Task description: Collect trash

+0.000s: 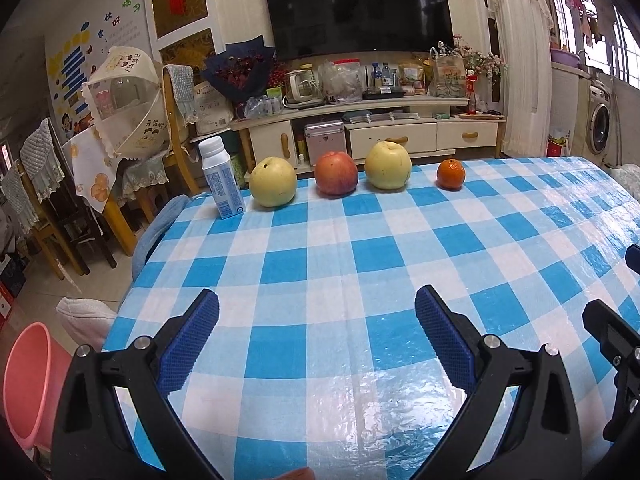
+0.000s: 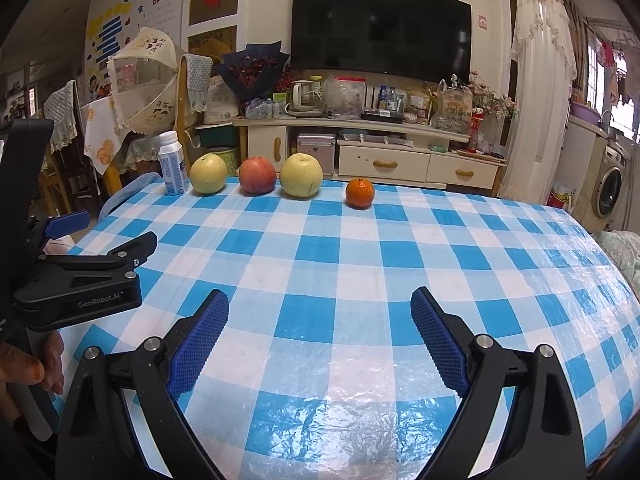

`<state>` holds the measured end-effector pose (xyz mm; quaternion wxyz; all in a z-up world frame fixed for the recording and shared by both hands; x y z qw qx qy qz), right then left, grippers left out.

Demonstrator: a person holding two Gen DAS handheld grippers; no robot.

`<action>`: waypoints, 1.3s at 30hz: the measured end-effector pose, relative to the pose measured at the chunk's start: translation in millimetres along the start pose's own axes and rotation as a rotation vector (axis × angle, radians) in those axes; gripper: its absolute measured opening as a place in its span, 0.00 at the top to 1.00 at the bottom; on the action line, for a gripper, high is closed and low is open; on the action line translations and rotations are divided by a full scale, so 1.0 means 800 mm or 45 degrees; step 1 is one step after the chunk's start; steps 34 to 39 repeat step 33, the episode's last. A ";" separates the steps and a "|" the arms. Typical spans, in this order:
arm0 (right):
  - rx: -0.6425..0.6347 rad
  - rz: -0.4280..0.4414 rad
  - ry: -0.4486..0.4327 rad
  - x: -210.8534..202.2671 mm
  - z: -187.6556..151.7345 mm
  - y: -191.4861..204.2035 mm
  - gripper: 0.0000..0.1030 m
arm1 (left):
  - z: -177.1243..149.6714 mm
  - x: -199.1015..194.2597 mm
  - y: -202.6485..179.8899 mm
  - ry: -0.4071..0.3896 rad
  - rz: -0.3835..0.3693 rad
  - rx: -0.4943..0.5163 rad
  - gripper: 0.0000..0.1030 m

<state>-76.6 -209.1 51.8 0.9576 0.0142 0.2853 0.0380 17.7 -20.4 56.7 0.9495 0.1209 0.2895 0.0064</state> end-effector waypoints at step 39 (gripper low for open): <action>0.190 -0.018 0.344 0.105 -0.041 -0.019 0.11 | -0.065 0.107 -0.024 0.417 -0.081 -0.123 0.04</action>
Point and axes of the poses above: each gripper's, at about its wrist camera, not at the fingertips, and x roughly the way its jaws point, y to its left, z to its top, the point moved 6 cm from there along x, roughly the way its jaws point, and after that the axes turned 8 degrees about z, right-handed, at the moved point
